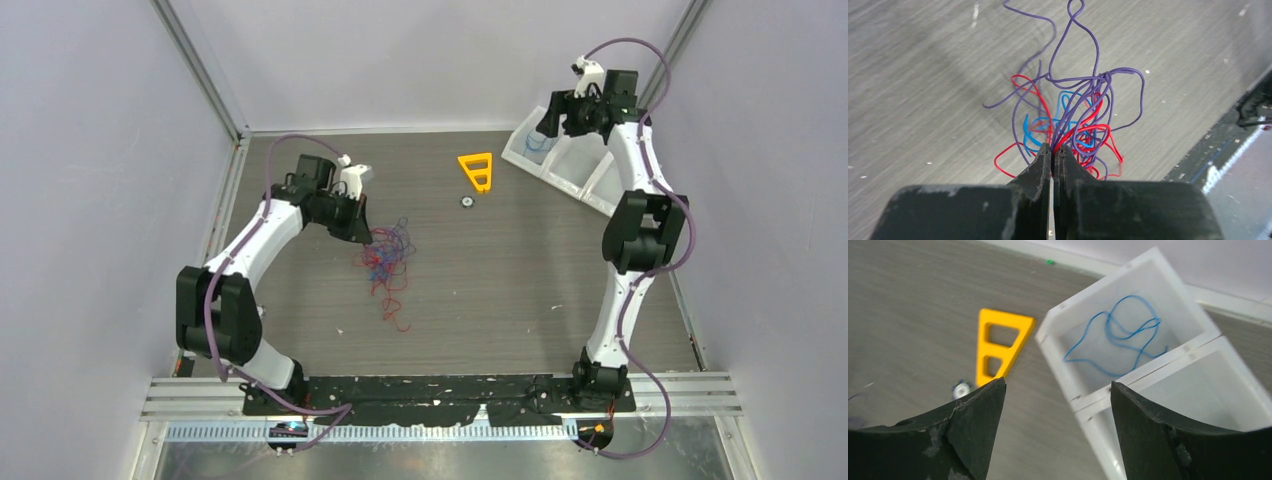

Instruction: Untangle the cables

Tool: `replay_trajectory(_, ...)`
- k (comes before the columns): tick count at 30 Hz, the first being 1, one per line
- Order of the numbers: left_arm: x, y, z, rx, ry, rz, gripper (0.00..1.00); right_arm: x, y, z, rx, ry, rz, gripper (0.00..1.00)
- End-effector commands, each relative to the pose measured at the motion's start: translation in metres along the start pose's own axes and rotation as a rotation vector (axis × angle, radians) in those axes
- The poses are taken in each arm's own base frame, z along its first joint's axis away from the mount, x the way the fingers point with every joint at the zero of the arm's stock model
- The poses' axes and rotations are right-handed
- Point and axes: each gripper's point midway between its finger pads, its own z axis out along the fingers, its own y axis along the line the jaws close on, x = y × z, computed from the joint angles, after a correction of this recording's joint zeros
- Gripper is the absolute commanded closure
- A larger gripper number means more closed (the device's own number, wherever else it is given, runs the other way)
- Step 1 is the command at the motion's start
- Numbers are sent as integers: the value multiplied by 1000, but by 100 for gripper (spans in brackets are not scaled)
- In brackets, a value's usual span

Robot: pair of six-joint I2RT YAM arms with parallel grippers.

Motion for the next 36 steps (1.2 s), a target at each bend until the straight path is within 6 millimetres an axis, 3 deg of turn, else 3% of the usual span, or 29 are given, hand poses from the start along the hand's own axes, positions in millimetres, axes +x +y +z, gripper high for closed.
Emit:
replay_trajectory(1, -17, -32, -12, 136, -118, 0, 100, -39, 85, -85, -196, -37, -9, 17)
replay_trajectory(6, -22, -41, -13, 222, -170, -191, 100, 35, 184, -114, -425, 123, 9, 16)
replay_trajectory(7, -27, -41, -14, 257, -190, -266, 100, 42, 197, -116, -451, 132, -5, 16)
replay_trajectory(8, -28, -37, -14, 276, -205, -353, 100, 61, 219, -123, -487, 163, -8, 17)
replay_trajectory(11, -27, -22, -11, 307, -247, -568, 100, 87, 258, -134, -549, 188, -19, 18)
replay_trajectory(14, -21, -13, -5, 319, -245, -752, 100, 106, 276, -144, -560, 197, -38, 21)
replay_trajectory(19, 0, -5, 13, 289, -197, -925, 100, 125, 304, -140, -568, 221, -85, 25)
replay_trajectory(22, 7, -1, 18, 265, -187, -944, 100, 133, 317, -130, -553, 220, -125, 27)
replay_trajectory(31, 10, -1, 24, 290, -175, -953, 100, 140, 394, -92, -652, 255, -73, 27)
replay_trajectory(36, 6, 7, 23, 274, -197, -983, 100, 171, 419, -93, -680, 299, -90, 33)
